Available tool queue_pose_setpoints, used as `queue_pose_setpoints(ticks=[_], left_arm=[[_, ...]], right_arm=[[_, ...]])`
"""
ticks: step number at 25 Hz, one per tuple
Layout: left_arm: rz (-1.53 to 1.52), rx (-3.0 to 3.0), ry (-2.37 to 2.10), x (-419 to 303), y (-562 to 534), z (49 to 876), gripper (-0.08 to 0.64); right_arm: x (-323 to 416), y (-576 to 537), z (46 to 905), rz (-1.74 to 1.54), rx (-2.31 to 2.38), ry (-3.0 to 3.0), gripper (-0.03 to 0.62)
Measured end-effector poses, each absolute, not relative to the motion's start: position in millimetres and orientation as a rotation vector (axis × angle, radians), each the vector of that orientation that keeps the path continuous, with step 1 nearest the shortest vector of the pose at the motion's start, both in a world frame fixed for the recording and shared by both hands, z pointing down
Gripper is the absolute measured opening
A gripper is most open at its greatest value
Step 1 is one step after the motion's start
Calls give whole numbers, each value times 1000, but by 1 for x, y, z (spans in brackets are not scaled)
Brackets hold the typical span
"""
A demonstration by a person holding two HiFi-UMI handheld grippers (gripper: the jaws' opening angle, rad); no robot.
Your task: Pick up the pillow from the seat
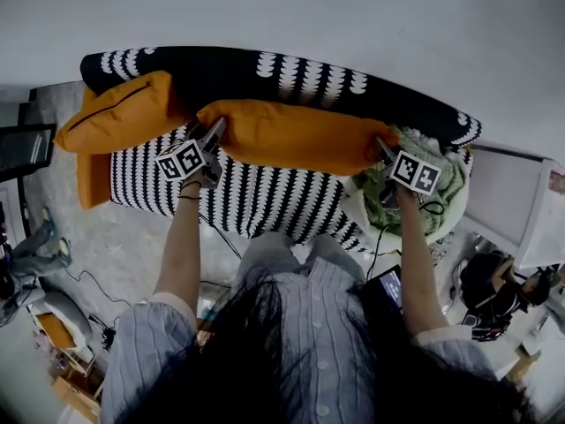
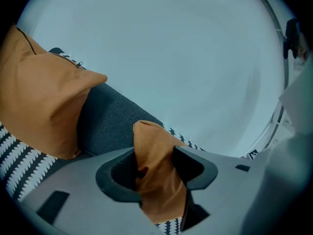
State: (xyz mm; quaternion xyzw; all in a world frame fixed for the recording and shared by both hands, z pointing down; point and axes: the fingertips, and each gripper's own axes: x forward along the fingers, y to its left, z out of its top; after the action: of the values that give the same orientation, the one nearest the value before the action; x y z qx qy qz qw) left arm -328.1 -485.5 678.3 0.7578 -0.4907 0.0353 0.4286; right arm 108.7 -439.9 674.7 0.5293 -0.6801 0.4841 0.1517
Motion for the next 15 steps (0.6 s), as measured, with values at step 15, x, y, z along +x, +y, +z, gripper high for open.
queue_pose_setpoints(ticks=[15], left_arm=[[73,1882,-1257,-332,-385,640,202]], right_arm=[[101,-355,649,1425,1520,-1996,107]])
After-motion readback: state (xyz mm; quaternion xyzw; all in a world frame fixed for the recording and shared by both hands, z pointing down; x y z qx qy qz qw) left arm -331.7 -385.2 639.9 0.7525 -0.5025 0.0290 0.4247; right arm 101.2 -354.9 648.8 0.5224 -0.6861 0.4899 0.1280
